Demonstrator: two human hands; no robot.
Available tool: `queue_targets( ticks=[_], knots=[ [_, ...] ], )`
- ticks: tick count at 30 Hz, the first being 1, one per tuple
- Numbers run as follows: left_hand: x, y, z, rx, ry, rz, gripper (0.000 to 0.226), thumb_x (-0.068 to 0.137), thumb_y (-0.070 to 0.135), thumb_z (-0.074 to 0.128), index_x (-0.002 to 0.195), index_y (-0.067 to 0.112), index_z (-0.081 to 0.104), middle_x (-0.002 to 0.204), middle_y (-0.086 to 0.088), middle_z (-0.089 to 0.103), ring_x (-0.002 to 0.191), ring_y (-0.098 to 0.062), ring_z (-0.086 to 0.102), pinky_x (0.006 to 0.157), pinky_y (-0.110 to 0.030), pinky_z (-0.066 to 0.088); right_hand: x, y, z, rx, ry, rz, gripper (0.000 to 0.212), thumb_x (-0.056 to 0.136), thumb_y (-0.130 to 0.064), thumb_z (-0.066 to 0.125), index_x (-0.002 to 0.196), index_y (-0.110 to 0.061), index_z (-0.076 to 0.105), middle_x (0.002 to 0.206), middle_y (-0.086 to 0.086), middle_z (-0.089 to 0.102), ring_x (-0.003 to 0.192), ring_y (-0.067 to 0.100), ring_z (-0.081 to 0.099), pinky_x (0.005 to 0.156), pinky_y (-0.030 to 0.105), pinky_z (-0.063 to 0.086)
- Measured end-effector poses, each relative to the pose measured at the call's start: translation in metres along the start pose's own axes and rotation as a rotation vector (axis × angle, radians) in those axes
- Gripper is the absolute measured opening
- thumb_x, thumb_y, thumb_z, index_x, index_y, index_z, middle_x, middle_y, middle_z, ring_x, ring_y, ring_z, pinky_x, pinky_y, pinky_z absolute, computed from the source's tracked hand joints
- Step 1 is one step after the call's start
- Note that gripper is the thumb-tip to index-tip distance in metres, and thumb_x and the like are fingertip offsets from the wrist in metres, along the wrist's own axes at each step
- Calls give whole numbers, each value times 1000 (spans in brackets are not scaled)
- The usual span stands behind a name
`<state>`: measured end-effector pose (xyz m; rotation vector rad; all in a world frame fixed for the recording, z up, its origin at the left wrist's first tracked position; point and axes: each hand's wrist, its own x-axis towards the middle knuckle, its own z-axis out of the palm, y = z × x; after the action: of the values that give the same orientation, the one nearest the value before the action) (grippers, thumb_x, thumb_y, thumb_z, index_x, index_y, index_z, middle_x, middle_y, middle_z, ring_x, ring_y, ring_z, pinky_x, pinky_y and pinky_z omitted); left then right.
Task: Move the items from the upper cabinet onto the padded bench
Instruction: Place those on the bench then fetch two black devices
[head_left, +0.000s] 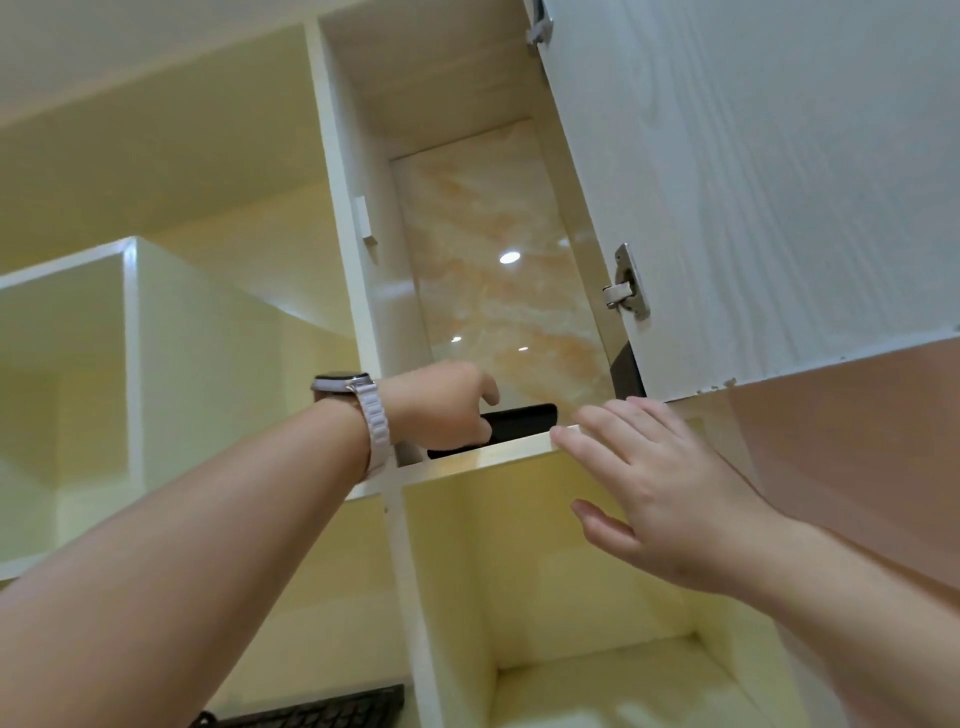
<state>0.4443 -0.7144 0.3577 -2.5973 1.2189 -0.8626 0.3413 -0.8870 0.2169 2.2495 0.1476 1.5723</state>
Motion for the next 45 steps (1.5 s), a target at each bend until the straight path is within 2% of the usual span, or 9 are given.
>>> queue_targets(
  ticks=[4, 8, 13, 18, 21, 27, 32, 39, 45],
  knots=[
    [-25, 5, -1, -64, 65, 14, 32, 87, 19, 46, 114, 19, 63, 96, -4, 68, 79, -22, 60, 56, -28, 48, 0, -2, 0, 17, 17, 19, 53, 87, -43, 48, 129, -13, 56, 119, 5, 59, 111, 27, 51, 106, 42, 32],
    [-40, 4, 7, -99, 142, 65, 26, 94, 35, 44, 82, 17, 60, 78, -8, 64, 70, -28, 60, 57, -35, 45, 2, -4, -1, 72, 40, 38, 53, 87, -42, 48, 129, -10, 54, 120, 6, 59, 111, 25, 50, 107, 42, 31],
    [-53, -3, 9, -64, 178, 142, 36, 93, 56, 50, 87, 21, 56, 78, 0, 60, 71, -22, 59, 63, -37, 49, -2, 1, -3, 120, 26, 60, 53, 87, -42, 48, 130, -11, 50, 125, 5, 58, 117, 22, 48, 112, 39, 26],
    [-70, -6, 23, -88, 472, 230, 27, 94, 46, 52, 79, 24, 49, 69, 7, 50, 71, -22, 54, 59, -35, 46, 0, -7, -14, 141, -25, 145, 49, 86, -45, 45, 125, -15, 52, 122, 4, 59, 115, 17, 44, 108, 31, 24],
    [-85, -5, 38, -238, 608, 180, 25, 94, 45, 51, 81, 24, 53, 71, 7, 53, 69, -16, 52, 55, -32, 40, 3, -9, -21, 158, -47, 222, 53, 86, -50, 42, 126, -16, 53, 125, 4, 57, 115, 21, 48, 99, 34, 36],
    [-102, 11, 88, -846, 723, 120, 20, 92, 38, 59, 78, 24, 58, 58, 9, 50, 52, -8, 46, 48, -23, 36, 28, -9, -39, 115, -65, 194, 46, 89, -49, 42, 122, -19, 53, 115, -4, 54, 97, 15, 51, 79, 41, 50],
    [-105, 24, 120, -1173, 845, 21, 18, 91, 34, 63, 75, 26, 61, 57, 8, 51, 50, -5, 44, 48, -23, 35, 59, -8, -49, -64, -332, 254, 43, 93, -52, 42, 129, -30, 46, 120, -10, 49, 111, 14, 46, 87, 36, 45],
    [-114, 22, 125, -1429, 920, 14, 26, 90, 39, 64, 75, 19, 61, 63, -10, 57, 58, -27, 56, 49, -36, 41, 109, -14, -51, -314, -551, 208, 49, 94, -57, 36, 133, -30, 45, 121, -5, 51, 117, 20, 47, 86, 37, 45],
    [-131, 3, 135, -1545, 902, 60, 21, 81, 46, 59, 78, 26, 62, 63, -8, 58, 53, -18, 52, 43, -17, 35, 152, -8, -34, -689, -982, 336, 51, 93, -48, 41, 138, -23, 41, 125, 7, 55, 106, 30, 54, 82, 43, 47]
  ],
)
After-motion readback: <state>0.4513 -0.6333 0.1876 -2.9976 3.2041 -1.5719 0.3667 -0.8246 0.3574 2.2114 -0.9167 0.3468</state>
